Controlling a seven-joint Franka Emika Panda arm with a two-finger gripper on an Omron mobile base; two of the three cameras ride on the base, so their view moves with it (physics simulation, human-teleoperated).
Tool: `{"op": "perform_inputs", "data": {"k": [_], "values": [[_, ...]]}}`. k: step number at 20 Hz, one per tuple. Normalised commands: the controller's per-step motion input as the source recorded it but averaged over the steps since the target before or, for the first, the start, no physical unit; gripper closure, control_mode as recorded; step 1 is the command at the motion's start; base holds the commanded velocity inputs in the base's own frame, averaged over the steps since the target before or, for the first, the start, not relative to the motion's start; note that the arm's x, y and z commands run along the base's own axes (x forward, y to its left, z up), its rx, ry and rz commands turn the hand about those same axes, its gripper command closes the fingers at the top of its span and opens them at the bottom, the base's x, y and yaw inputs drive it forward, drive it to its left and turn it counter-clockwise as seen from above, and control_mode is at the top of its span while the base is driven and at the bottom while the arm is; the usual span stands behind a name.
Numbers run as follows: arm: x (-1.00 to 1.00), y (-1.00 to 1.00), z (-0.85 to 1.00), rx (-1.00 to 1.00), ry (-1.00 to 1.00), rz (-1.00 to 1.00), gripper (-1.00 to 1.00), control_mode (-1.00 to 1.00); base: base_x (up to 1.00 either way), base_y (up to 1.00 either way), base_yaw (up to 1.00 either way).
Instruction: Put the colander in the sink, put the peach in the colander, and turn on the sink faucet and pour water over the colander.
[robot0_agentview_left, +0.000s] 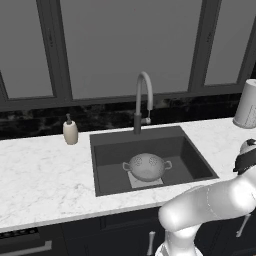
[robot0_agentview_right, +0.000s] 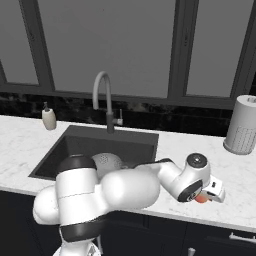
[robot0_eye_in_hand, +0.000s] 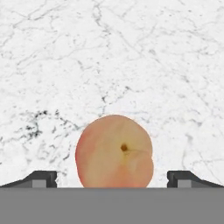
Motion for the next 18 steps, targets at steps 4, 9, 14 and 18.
{"op": "perform_inputs", "data": {"k": [4,9,14,18], "values": [[0.0,0.0,-0.09,0.0,0.05,0.0,-1.0,-1.0,0.0,0.0,0.0],[0.06,0.0,-0.12,0.0,0.01,0.0,-1.0,-1.0,0.0,0.0,0.0],[0.08,0.0,-0.18,0.0,0.0,0.0,-1.0,-1.0,0.0,0.0,0.0],[0.03,-0.01,-0.1,0.0,0.0,0.0,-1.0,-1.0,0.0,0.0,0.0]]}}
